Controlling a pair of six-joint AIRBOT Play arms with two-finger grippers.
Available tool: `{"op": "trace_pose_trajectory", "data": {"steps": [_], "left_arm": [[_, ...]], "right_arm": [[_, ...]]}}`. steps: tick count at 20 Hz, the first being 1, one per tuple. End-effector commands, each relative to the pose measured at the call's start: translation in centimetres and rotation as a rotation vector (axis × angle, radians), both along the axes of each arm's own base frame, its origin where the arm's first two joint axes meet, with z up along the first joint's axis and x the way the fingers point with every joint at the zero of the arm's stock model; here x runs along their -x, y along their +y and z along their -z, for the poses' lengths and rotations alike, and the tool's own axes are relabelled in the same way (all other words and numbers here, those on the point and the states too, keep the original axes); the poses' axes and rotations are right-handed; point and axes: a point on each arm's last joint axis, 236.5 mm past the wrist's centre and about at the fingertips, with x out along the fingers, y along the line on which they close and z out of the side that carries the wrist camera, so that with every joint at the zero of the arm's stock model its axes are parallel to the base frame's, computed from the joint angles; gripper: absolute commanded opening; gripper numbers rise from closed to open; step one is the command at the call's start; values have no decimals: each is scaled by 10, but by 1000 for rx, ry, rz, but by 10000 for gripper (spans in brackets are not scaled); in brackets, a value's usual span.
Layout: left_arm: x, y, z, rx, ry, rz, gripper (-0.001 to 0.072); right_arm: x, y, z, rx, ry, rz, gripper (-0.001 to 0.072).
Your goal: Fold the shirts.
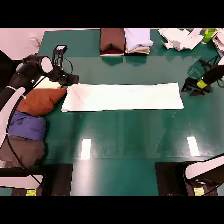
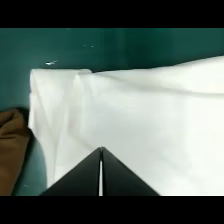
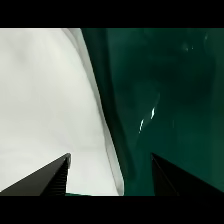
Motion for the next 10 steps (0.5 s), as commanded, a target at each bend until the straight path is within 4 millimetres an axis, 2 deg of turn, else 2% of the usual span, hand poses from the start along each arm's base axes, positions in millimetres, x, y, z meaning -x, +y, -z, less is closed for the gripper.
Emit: {"op": "trace_pose_trajectory", "data": {"steps": [1,5,7,8,10], "left_arm": [[5,-26,-2,44,3,34,30],[10,-51,-1,48,-7,84,30],[15,-62,3,48,2,104,30],[17,-67,5,48,5,114,30],[21,-81,10,59,14,135,30]], "right_arm": [[11,20,30,-81,14,10,577],[0,41,35,-88,-25,-20,566],[-4,51,36,-83,-31,-44,529],[-5,55,36,-81,-35,-58,405],[-5,64,37,-77,-36,-106,80]]}}
